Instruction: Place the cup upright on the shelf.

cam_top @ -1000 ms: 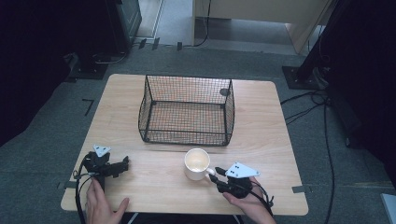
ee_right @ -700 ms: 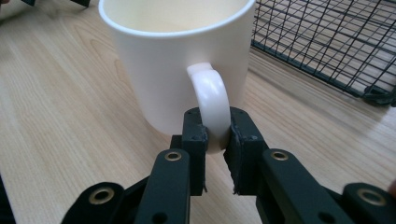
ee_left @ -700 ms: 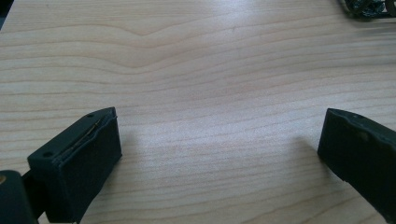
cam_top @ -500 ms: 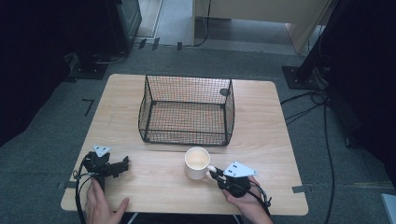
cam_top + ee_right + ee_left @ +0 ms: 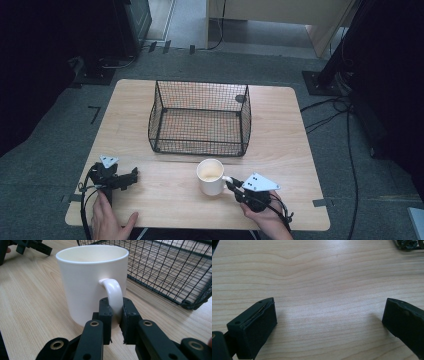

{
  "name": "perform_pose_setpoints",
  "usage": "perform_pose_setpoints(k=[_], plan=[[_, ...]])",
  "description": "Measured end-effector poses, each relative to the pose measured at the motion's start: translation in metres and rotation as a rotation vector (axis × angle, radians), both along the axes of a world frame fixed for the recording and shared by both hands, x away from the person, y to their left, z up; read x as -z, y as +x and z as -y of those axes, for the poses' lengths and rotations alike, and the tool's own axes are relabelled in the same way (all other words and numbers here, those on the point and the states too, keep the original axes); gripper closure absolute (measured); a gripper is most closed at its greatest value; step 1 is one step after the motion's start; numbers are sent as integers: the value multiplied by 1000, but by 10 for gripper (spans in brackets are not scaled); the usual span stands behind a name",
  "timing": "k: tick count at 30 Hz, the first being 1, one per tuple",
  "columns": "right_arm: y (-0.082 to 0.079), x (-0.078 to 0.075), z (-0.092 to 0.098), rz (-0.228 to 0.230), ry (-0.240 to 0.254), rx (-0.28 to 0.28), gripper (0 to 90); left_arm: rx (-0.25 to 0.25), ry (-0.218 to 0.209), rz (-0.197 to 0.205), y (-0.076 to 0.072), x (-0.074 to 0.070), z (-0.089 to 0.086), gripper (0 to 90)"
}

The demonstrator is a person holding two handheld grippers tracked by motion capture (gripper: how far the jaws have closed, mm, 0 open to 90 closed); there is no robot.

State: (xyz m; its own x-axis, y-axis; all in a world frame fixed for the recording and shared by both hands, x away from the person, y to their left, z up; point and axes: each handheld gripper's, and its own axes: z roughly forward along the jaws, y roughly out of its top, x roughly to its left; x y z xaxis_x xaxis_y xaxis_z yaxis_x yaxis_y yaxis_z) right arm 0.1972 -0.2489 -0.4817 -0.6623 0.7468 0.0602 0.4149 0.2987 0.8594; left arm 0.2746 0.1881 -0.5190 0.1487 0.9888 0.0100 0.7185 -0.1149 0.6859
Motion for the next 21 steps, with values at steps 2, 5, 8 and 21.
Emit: perform_pose_setpoints(k=[2,5,8,21], plan=[[-1,-2,-1,5,0,-11,814,0,0,0,0,0,0,0],[-2,-4,-2,12,5,-16,815,0,0,0,0,0,0,0],[-3,-4,-2,15,9,-18,816,0,0,0,0,0,0,0],[2,4,6,-12,14,-30,818,0,0,0,0,0,0,0]])
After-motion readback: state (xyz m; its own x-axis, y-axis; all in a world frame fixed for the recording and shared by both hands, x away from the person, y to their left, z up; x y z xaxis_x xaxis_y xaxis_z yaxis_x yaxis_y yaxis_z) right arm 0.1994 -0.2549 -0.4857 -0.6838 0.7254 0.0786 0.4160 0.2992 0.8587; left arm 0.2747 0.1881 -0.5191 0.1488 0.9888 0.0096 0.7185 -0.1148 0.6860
